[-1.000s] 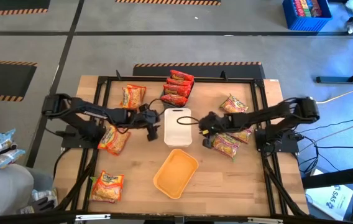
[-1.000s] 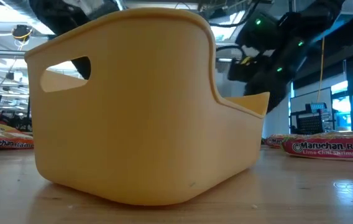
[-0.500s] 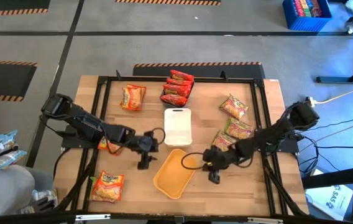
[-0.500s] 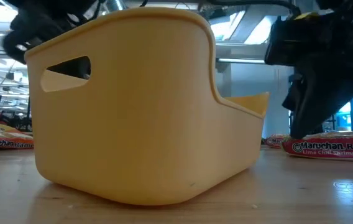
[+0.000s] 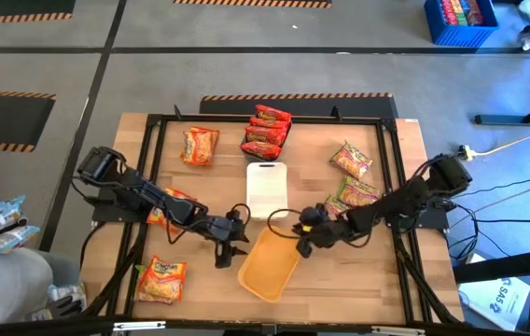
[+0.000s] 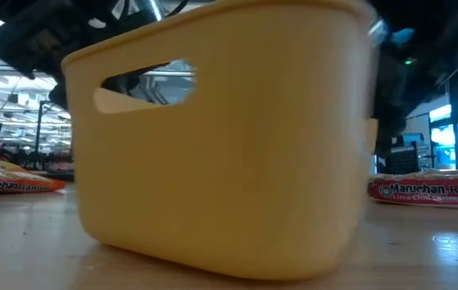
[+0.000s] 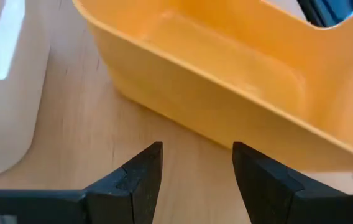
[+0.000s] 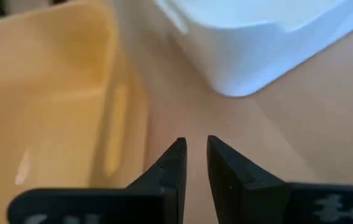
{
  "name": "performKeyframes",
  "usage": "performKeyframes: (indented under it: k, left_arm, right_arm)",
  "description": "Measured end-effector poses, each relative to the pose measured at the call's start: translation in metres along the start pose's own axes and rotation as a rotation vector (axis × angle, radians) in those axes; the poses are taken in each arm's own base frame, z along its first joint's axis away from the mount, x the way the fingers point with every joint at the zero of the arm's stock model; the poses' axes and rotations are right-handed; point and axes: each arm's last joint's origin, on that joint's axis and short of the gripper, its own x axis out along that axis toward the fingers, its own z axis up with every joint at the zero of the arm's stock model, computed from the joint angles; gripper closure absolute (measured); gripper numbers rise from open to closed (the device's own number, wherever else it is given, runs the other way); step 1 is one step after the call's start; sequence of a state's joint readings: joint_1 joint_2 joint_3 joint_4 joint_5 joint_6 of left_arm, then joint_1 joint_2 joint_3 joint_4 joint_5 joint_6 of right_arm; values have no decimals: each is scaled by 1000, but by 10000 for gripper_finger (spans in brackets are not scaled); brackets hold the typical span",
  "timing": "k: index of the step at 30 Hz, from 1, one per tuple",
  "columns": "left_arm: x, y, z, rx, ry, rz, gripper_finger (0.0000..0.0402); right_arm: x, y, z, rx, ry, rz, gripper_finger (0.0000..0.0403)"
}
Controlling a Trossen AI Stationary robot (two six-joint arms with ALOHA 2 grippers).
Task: Sort Maruchan noodles
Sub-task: Adjust the bins on the table
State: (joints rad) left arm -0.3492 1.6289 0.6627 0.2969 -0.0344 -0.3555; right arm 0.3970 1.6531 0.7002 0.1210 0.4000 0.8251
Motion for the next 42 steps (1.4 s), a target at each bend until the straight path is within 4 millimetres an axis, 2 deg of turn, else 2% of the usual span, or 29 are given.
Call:
performKeyframes:
  k: [2,7,11,14,18,22,29,31,35,38,42]
  left_arm:
    - [0,1,-2,-1,24,9,214]
    - [-2,6,-5,-7,68,36,214]
    - [-2,6,-4,-9,61,35,214]
    - [-2,6,-4,-9,57,33,214]
    - [-2,6,-2,-10,40,27,214]
    - [-2,5,-2,-18,51,-2,214]
    - [-2,5,0,-21,31,-13,214]
    - [-2,6,1,-24,32,-20,214]
    - [-4,7,-4,-24,85,-14,214]
    - [-5,6,-1,-24,67,-11,214]
    - [-5,5,2,-21,29,-25,214]
  right_arm:
    - [-1,-3,1,-11,53,7,354]
    - [-23,-9,-1,-13,266,55,354]
    - [-35,6,-11,27,382,207,354]
    - [-35,21,-19,7,355,287,354]
    - [-22,23,-28,-8,287,233,354]
    - [-11,12,-22,-14,200,117,354]
    - [-3,1,-2,-26,109,80,354]
    - [-2,-3,-2,-40,127,62,354]
    - [-16,-5,-3,-53,283,118,354]
    - [-25,7,-13,-42,399,261,354]
    - [-26,26,-26,-70,365,344,354]
